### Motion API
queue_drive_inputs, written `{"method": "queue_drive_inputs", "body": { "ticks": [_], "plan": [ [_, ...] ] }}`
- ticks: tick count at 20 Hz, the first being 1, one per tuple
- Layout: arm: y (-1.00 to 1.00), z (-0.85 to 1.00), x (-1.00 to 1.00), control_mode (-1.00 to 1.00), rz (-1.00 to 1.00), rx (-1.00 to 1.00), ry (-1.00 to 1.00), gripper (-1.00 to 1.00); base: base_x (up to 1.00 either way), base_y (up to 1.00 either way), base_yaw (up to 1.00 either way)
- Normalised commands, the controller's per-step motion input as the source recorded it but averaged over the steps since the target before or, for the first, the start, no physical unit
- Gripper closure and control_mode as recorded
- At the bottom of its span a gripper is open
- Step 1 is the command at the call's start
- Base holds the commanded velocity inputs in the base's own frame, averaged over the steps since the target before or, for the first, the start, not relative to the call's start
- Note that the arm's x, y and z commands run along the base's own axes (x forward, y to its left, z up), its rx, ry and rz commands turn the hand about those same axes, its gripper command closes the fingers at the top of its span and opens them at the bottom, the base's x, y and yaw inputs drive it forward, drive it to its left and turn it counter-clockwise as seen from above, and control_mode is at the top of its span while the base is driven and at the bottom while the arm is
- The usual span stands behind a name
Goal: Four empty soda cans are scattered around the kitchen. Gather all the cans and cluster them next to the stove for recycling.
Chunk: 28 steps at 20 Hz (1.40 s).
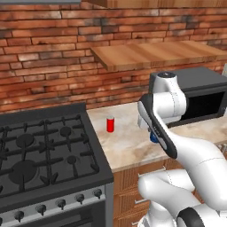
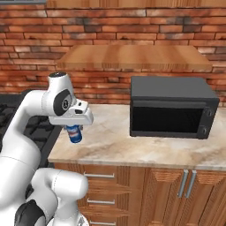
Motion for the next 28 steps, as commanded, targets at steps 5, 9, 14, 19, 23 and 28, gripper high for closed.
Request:
{"method": "queue_drive_inputs", "body": {
  "ticks": [5, 9, 14, 19, 23, 28],
  "plan": [
    [0.00, 0.00, 0.00, 1.00, 0.00, 0.00, 0.00, 1.00, 0.00, 0.09, -0.12],
    [0.06, -0.04, 0.00, -1.00, -0.03, 0.00, 0.01, 1.00, 0.00, 0.15, -0.08],
    [0.28, -0.14, 0.00, -1.00, -0.09, 0.00, 0.02, 1.00, 0.00, 0.00, 0.00],
    [0.22, -0.02, 0.00, -1.00, -0.08, 0.00, 0.00, 1.00, 0.00, 0.00, 0.00],
    [0.13, -0.02, 0.03, -1.00, -0.07, 0.00, 0.00, 1.00, 0.00, 0.00, 0.00],
    [0.02, -0.06, 0.15, -1.00, -0.03, 0.00, 0.01, 1.00, 0.00, 0.00, 0.00]
  ]
}}
